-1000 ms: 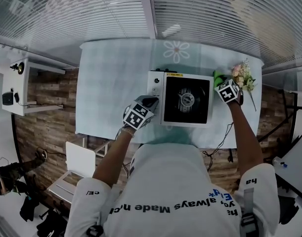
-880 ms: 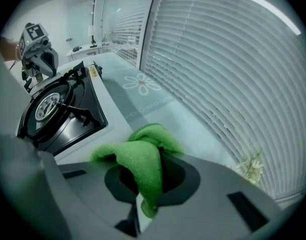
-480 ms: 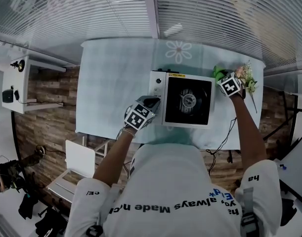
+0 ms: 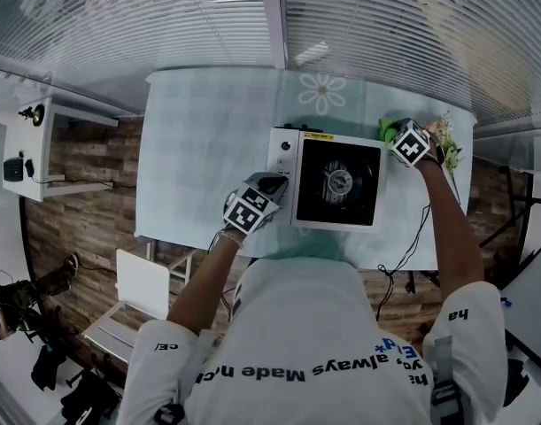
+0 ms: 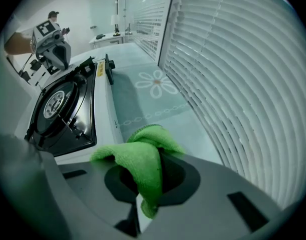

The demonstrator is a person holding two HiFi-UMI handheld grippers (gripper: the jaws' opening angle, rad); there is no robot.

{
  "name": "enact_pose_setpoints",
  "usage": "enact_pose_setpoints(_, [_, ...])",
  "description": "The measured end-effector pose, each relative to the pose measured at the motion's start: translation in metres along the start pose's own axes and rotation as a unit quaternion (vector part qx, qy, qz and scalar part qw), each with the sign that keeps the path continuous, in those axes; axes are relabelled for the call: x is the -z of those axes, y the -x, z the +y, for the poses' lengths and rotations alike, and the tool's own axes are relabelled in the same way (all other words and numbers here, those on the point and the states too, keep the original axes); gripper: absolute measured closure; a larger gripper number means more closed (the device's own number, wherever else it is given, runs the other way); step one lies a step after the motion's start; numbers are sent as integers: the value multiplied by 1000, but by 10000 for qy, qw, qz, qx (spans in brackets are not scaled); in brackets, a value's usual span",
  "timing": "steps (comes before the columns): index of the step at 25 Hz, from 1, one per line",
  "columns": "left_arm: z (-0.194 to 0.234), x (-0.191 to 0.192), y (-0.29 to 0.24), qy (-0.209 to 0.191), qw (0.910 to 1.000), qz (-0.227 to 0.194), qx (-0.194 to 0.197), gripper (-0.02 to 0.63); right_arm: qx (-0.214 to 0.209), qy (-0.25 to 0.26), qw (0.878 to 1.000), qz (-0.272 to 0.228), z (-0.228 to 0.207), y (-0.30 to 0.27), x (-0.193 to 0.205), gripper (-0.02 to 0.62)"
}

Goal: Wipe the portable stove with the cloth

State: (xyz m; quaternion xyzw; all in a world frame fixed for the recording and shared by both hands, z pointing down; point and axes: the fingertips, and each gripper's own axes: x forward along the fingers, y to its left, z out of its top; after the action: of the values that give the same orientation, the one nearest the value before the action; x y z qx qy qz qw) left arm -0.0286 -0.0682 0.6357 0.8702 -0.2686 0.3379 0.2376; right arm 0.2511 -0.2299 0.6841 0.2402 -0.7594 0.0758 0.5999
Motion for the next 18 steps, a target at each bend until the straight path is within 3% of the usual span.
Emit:
enact_pose_setpoints(12, [0,0,1,38,10000,-11,10,595,-75,1666,9852,393,12,-2,-30,569])
enact_pose_setpoints(18, [0,1,0,64,10000,-19,37,595,-288,1666,9855,105,27,-8,-59,569])
